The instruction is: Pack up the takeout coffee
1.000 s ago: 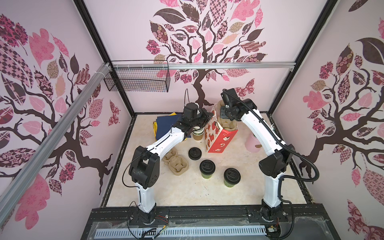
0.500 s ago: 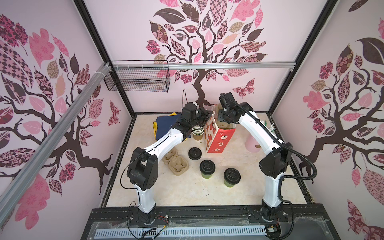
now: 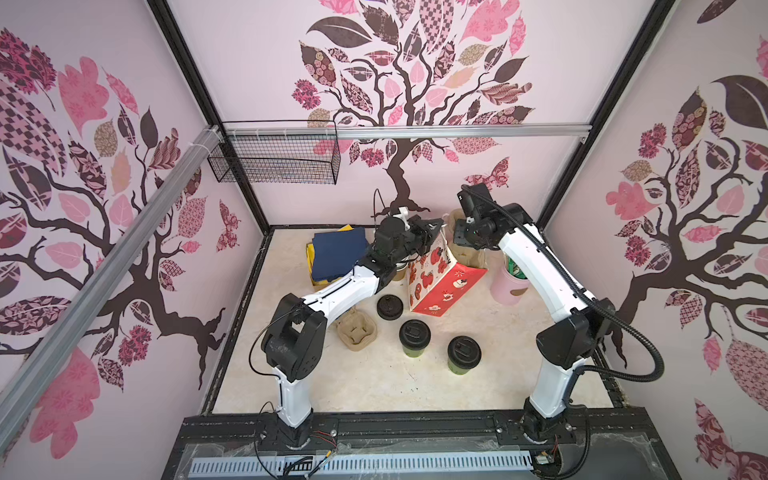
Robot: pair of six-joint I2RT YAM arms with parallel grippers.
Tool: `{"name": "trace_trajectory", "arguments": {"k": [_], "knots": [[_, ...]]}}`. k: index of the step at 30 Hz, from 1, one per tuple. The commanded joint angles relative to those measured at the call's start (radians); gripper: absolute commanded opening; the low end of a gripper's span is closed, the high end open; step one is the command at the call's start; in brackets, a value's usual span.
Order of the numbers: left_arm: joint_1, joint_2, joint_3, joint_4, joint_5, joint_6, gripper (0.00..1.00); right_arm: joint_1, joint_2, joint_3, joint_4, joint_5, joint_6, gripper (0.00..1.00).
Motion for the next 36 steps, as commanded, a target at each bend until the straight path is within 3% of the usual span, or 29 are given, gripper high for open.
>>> {"name": "trace_trajectory", "arguments": {"k": [1,11,18,23,31,36], "knots": [[-0.014,0.031,-0.026,0.094,-0.032,-0.047,0.0,-0.009,-0.072,-0.008,-0.058,-0.007,0.022,0.06],[0.0,-0.048,-0.193,0.095,-0.071,-0.018,0.0,-0.008,-0.108,-0.083,-0.028,-0.109,0.144,0.06],[0.025,-0.088,-0.222,0.071,-0.078,0.005,0.0,-0.006,-0.128,-0.155,0.041,-0.213,0.221,0.05],[0.039,-0.103,-0.241,0.06,-0.073,0.003,0.06,-0.005,-0.111,-0.165,0.09,-0.254,0.251,0.05],[0.09,-0.152,-0.281,-0.018,-0.064,0.041,0.29,0.002,-0.065,-0.129,0.121,-0.275,0.28,0.05],[0.112,-0.192,-0.281,-0.108,-0.058,0.098,0.32,0.018,-0.037,-0.117,0.128,-0.275,0.295,0.05]]}}
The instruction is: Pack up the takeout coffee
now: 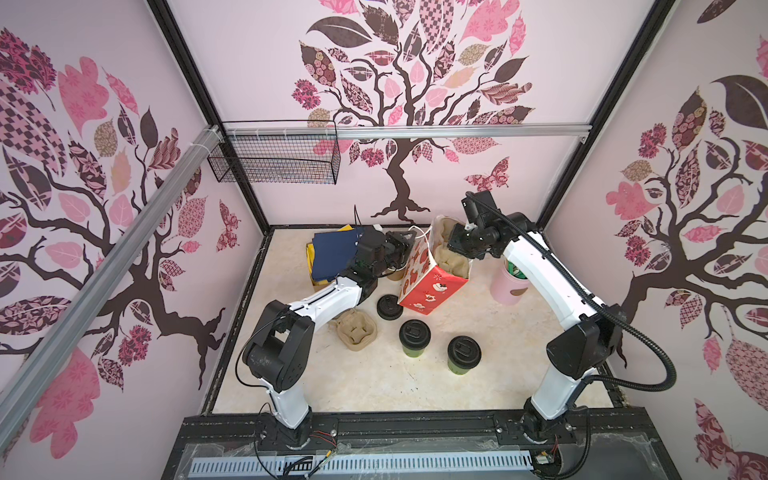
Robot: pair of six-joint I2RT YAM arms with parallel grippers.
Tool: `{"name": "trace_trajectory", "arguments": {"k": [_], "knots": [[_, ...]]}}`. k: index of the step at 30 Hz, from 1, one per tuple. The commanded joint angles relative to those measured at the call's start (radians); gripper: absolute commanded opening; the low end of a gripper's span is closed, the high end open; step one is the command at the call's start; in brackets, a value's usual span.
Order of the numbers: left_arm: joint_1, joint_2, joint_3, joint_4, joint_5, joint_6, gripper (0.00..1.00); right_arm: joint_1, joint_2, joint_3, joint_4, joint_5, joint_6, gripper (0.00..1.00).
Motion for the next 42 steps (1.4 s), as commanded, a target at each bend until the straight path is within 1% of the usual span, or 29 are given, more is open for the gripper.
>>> {"name": "trace_trajectory", "arguments": {"k": [1,6,8,13,16,20,23,28,36,42], "knots": [[0.008,-0.047,-0.022,-0.08,0.009,0.066,0.33,0.018,0.043,0.053,-0.007,0.007,0.089,0.05],[0.021,-0.102,-0.054,-0.214,-0.009,0.108,0.35,0.029,0.062,0.053,0.006,0.034,0.118,0.05],[0.025,-0.124,-0.06,-0.314,-0.024,0.125,0.34,0.037,0.077,0.064,-0.003,0.054,0.117,0.06],[0.029,-0.159,-0.05,-0.538,-0.059,0.174,0.23,0.042,0.087,0.073,-0.02,0.076,0.112,0.06],[0.029,-0.149,-0.038,-0.648,-0.063,0.211,0.18,0.045,0.088,0.075,-0.021,0.085,0.102,0.06],[0.029,-0.07,0.007,-0.718,0.017,0.269,0.15,0.048,0.088,0.077,-0.027,0.089,0.094,0.06],[0.024,-0.023,0.02,-0.724,0.053,0.281,0.13,0.049,0.092,0.087,-0.034,0.092,0.085,0.06],[-0.007,0.033,0.05,-0.709,0.073,0.291,0.11,0.048,0.097,0.106,-0.05,0.101,0.069,0.07],[-0.068,0.105,0.093,-0.639,0.116,0.254,0.11,0.049,0.094,0.108,-0.074,0.12,0.035,0.07],[-0.113,0.151,0.132,-0.589,0.164,0.235,0.11,0.049,0.091,0.102,-0.115,0.143,-0.027,0.07]]}}
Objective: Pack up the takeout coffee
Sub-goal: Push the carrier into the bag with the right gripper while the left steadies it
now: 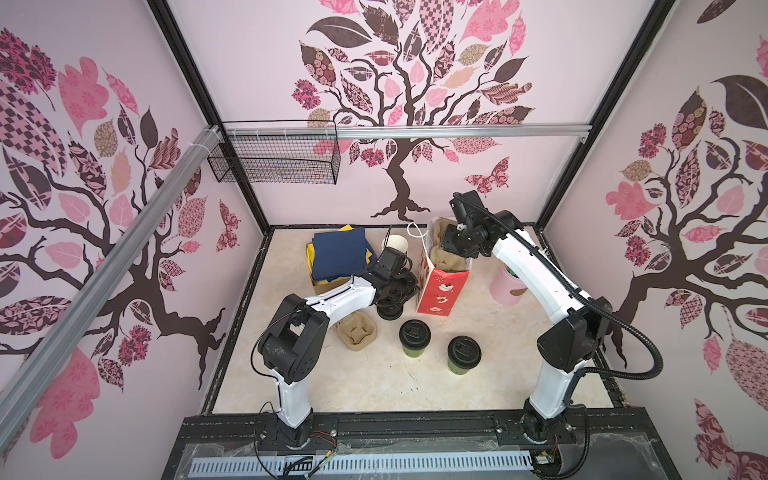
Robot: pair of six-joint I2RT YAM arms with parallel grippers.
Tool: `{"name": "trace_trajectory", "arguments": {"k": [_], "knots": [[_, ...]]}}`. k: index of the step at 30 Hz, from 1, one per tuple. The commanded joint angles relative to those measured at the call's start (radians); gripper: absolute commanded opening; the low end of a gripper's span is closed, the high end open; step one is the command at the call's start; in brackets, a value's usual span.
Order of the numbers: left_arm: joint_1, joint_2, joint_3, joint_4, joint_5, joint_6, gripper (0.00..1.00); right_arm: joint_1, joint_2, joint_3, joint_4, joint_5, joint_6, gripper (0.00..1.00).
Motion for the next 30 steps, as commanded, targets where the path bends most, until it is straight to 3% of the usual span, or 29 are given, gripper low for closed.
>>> {"name": "trace_trajectory", "arguments": {"k": [1,9,18,23,30], "knots": [[-0.016,0.024,0.054,0.044,0.036,-0.01,0.11,0.005,0.022,0.033,-0.083,0.043,-0.016,0.07],[0.003,-0.073,-0.011,0.048,-0.051,0.016,0.15,0.005,-0.001,-0.009,-0.14,0.155,-0.083,0.09],[0.1,-0.265,-0.064,0.049,-0.139,0.099,0.22,0.005,0.001,-0.048,-0.106,0.156,-0.072,0.1],[0.115,-0.338,-0.082,0.218,-0.074,0.137,0.37,0.003,0.021,-0.056,-0.083,0.123,-0.044,0.1],[0.115,-0.325,-0.058,0.317,0.034,0.157,0.53,0.003,0.056,-0.046,-0.067,0.117,-0.031,0.1]]}}
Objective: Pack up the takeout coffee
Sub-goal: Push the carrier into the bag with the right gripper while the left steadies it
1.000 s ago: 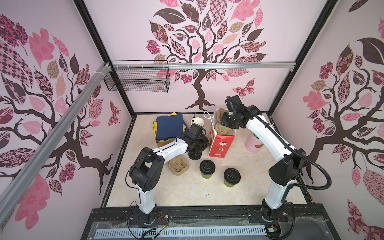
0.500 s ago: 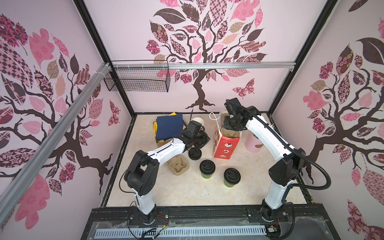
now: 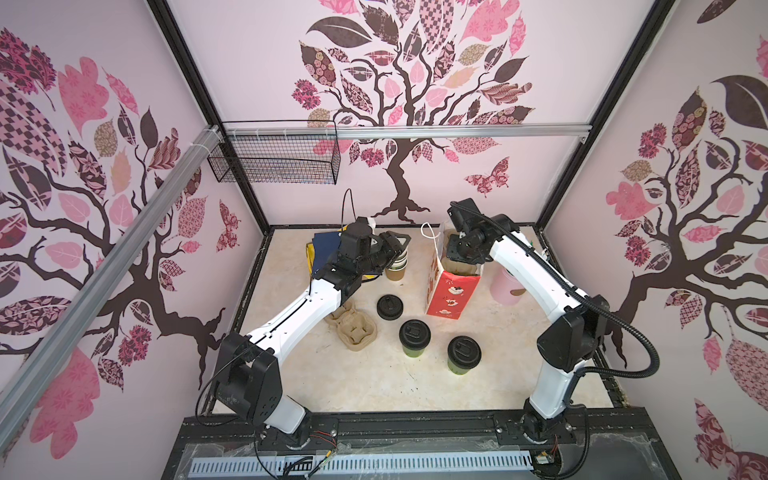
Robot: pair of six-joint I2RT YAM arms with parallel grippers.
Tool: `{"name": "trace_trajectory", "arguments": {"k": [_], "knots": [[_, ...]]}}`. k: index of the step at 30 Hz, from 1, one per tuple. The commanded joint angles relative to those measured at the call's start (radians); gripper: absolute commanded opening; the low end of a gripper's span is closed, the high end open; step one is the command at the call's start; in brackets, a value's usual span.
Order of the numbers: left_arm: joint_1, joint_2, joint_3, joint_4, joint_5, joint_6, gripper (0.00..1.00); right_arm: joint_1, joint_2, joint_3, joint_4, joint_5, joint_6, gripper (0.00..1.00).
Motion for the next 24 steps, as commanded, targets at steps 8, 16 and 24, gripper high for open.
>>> {"name": "trace_trajectory", "arguments": {"k": [8,16,24], "knots": [[-0.009,0.08,0.034,0.141,0.135,0.013,0.57,0.002,0.099,0.031,-0.028,0.007,0.071,0.11],[-0.016,0.096,0.043,0.153,0.136,0.005,0.56,-0.01,0.128,0.006,0.001,-0.013,0.085,0.12],[-0.016,0.087,0.037,0.133,0.118,0.013,0.55,-0.021,0.156,-0.015,0.028,-0.023,0.078,0.12]]}}
